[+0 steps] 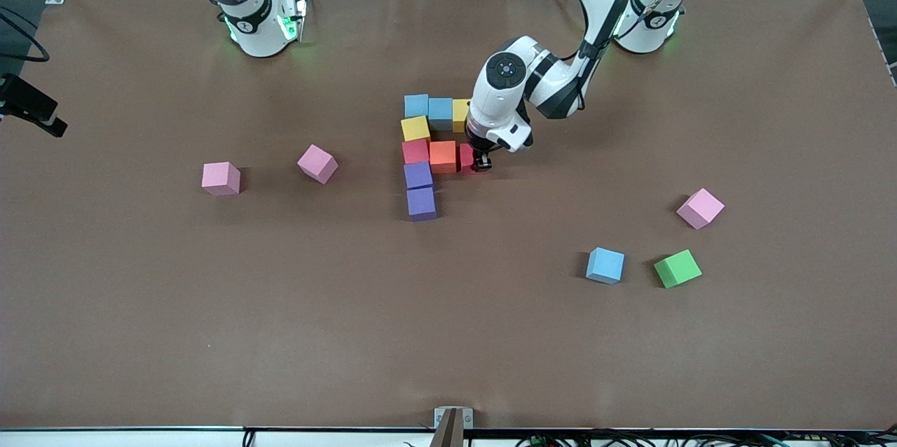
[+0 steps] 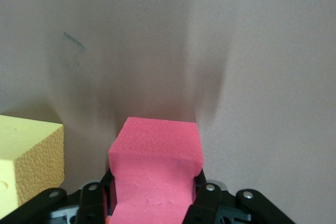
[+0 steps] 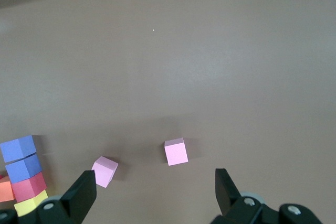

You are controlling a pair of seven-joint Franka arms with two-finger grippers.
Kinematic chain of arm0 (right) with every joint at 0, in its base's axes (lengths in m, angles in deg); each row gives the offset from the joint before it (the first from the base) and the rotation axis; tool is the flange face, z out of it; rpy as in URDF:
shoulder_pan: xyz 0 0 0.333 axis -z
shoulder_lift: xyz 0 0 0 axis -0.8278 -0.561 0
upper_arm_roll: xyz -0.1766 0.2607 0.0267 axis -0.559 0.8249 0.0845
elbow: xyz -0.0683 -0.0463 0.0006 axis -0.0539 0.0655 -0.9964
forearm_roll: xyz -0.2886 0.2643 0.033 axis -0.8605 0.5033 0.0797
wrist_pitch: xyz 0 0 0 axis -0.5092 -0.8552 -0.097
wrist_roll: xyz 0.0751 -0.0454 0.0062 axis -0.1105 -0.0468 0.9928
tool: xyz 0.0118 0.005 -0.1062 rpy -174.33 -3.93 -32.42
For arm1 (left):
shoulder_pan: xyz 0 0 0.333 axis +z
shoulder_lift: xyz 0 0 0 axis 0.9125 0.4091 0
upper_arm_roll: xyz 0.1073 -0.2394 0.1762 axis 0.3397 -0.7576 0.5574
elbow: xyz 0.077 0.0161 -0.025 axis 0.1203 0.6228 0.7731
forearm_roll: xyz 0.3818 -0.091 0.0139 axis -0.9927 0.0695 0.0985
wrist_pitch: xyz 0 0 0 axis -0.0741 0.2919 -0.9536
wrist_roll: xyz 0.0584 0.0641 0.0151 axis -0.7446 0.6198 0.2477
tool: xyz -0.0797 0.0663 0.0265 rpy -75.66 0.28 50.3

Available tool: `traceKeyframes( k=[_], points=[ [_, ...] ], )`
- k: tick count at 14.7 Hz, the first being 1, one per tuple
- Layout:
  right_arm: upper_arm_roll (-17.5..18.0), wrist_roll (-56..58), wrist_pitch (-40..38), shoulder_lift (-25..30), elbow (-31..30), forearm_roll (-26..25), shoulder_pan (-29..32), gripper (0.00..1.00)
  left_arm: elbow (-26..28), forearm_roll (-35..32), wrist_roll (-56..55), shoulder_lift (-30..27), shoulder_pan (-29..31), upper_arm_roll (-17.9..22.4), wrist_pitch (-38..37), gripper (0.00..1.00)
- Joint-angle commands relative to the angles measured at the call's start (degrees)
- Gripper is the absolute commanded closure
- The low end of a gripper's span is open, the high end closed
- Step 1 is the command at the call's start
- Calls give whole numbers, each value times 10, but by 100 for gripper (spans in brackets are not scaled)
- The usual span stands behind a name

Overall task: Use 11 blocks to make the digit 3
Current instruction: 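Lower the red cube beside the orange cube and open the left gripper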

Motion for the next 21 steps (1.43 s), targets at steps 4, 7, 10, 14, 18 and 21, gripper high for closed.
traceKeyframes(
  k=[4,7,10,14,18,21],
  points=[
    [2,2,2,9,-4,-1,4,0,-18,-11,-12,19,-15,5,6,89],
    [3,2,2,9,-4,-1,3,0,-19,-11,-12,19,-15,5,6,79],
    [3,2,2,9,-4,-1,3,0,-19,-11,-7,19,-14,5,6,15],
    [2,2,2,9,-4,-1,3,0,-29,-12,-5,18,-13,6,4,0],
    [3,2,2,9,-4,-1,3,0,-29,-28,-5,-13,-9,6,-20,0],
    [3,2,2,9,-4,-1,3,0,-45,-37,-5,-39,-7,9,-73,0]
  ],
)
